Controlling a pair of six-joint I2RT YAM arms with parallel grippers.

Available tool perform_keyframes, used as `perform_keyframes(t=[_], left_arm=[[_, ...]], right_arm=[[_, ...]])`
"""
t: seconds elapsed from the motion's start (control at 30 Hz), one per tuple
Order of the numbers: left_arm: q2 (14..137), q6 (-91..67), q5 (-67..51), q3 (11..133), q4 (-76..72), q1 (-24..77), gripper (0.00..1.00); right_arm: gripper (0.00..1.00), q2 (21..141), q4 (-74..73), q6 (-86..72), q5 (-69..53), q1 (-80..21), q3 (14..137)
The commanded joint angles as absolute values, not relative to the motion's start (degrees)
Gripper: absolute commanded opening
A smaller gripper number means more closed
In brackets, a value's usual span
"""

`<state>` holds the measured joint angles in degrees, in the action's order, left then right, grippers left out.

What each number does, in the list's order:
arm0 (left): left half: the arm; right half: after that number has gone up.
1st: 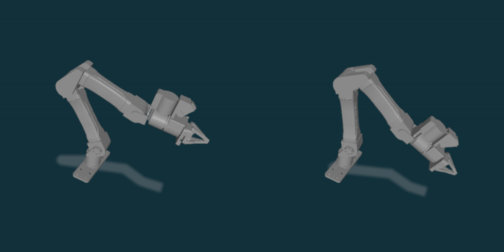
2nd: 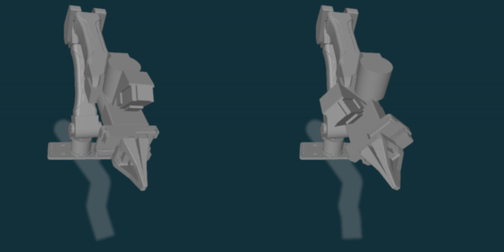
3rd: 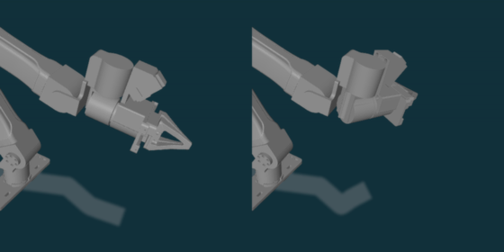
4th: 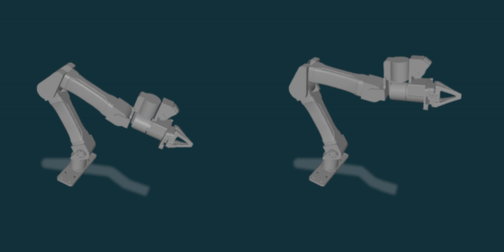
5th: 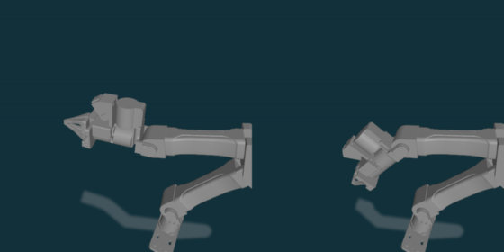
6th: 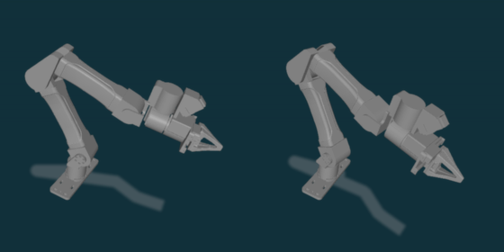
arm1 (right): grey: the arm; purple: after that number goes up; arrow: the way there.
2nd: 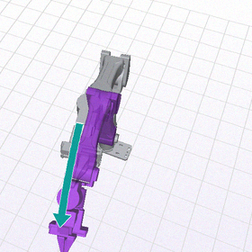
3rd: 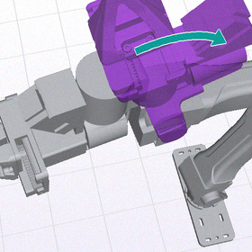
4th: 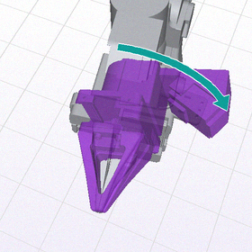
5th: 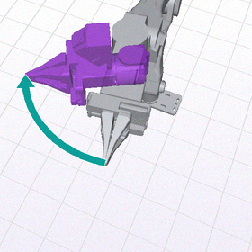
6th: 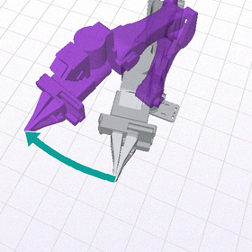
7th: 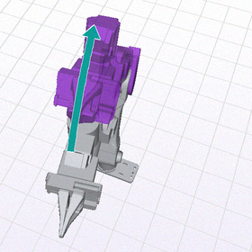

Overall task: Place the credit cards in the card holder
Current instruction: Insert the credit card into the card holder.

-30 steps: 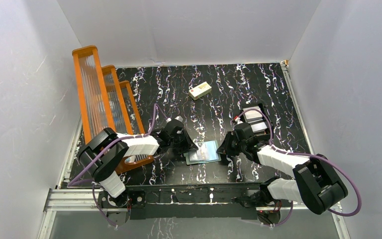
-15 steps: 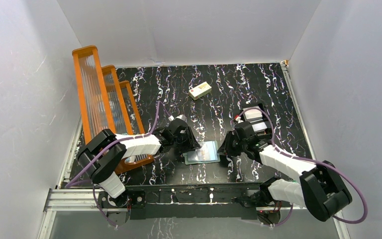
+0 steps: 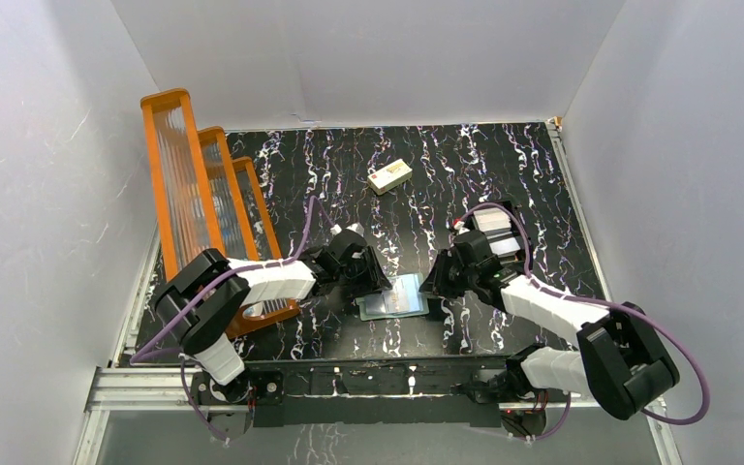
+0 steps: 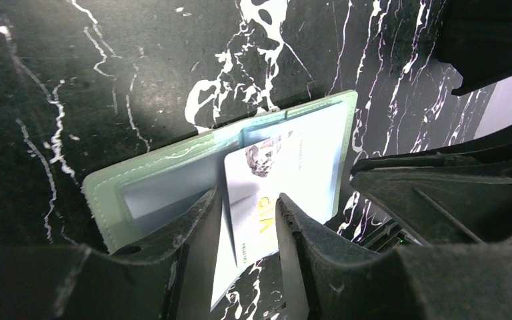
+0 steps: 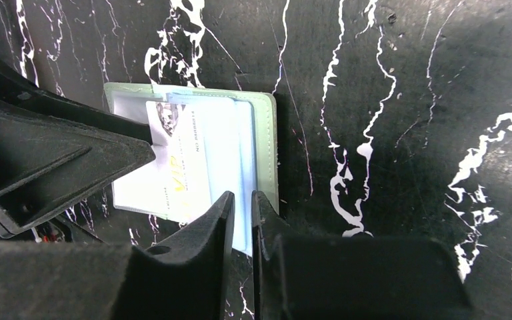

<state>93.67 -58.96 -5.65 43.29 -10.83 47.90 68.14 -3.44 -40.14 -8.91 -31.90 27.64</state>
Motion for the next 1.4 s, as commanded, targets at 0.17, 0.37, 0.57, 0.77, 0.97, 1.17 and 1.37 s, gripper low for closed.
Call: perform_keyframes(t=[0.17,0.37,0.57,0.77,0.97,1.17,1.37], left_arm=[[96.02,-58.34,-8.73,46.40,-13.59,49.23,0.26],[97.59,-58.03,-10.17,48.41,-14.00,50.37,0.26],[98.26,-59.06,-9.78,48.64,-13.62,51.95,0.25],[97.41,-57.46,-8.93,49.82,-11.08,52.22,0.27],[91.98,-53.15,-5.24,52.35,-0.67,51.91,0.36],[89.05,-52.44,-3.64,49.94,3.43,51.06,0.31],[88.71,-50.81,-2.68,47.89,5.39,50.13,0.20]], right_arm=[[0.19,70.61,3.97,-40.99,-11.26,-32.00,24.63],[0.17,71.62,5.91,-41.21,-11.08,-32.02,23.23],[0.17,72.46,7.37,-41.81,-11.18,-32.04,22.85],[0.19,71.09,5.01,-41.39,-10.85,-32.08,23.49],[0.32,64.10,-1.29,-40.00,-8.29,-32.06,25.38],[0.36,63.69,1.31,-40.95,-11.84,-32.07,25.87],[0.39,67.20,4.51,-41.34,-13.75,-32.08,25.82]])
